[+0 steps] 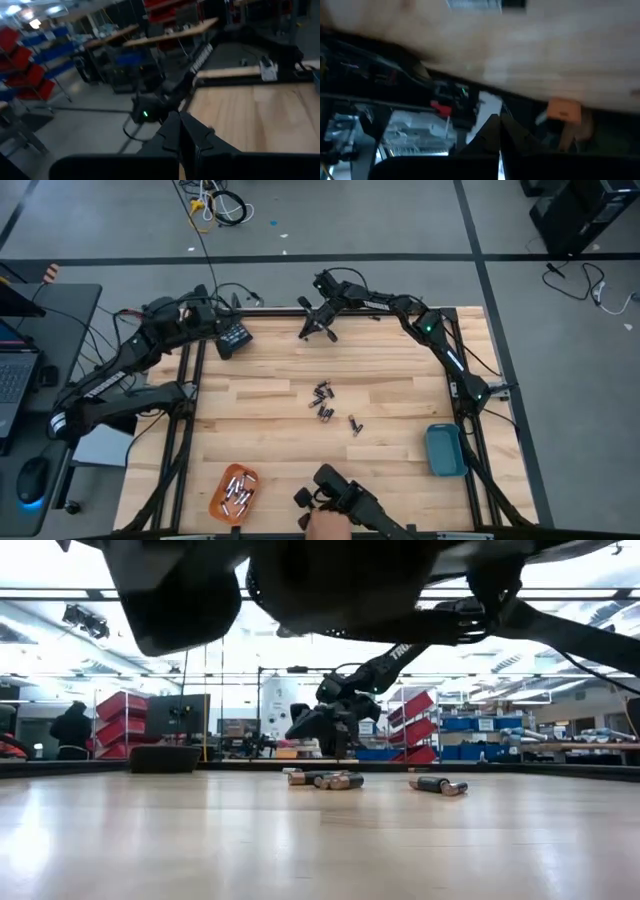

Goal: Sort batteries
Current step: Put the silver battery into the orange bin

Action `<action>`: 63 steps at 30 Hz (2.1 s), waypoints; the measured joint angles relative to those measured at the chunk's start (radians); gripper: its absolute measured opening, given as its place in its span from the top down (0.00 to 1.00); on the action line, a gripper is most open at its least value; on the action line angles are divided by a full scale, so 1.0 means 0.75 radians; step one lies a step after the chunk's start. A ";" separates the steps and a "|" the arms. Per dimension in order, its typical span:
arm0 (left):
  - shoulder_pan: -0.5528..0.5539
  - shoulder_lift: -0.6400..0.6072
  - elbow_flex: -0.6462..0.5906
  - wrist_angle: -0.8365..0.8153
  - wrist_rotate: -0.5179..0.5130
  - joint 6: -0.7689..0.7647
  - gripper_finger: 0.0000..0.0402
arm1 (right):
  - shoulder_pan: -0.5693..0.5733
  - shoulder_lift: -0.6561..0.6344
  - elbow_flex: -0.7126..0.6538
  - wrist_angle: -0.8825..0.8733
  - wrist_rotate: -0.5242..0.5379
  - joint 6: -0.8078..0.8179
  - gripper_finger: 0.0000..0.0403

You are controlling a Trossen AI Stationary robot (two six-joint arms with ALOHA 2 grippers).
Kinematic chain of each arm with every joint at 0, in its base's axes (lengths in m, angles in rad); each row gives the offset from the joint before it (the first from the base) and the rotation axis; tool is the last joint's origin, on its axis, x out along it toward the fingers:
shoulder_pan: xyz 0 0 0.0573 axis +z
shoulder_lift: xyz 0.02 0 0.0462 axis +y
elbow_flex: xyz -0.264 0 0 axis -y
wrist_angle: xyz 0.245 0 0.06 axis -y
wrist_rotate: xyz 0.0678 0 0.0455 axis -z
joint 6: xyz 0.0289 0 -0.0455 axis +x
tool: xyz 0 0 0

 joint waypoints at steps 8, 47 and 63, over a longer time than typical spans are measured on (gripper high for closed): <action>0.000 0.151 0.000 -0.007 -0.106 0.000 1.00 | -0.007 -0.001 -0.001 -0.015 0.061 0.064 0.99; 0.000 0.088 0.000 0.040 -0.156 0.081 1.00 | 0.074 0.001 0.146 -0.476 0.791 0.623 1.00; 0.000 0.088 0.000 0.001 -0.157 0.093 1.00 | 0.101 -0.001 0.360 -0.418 1.063 0.528 1.00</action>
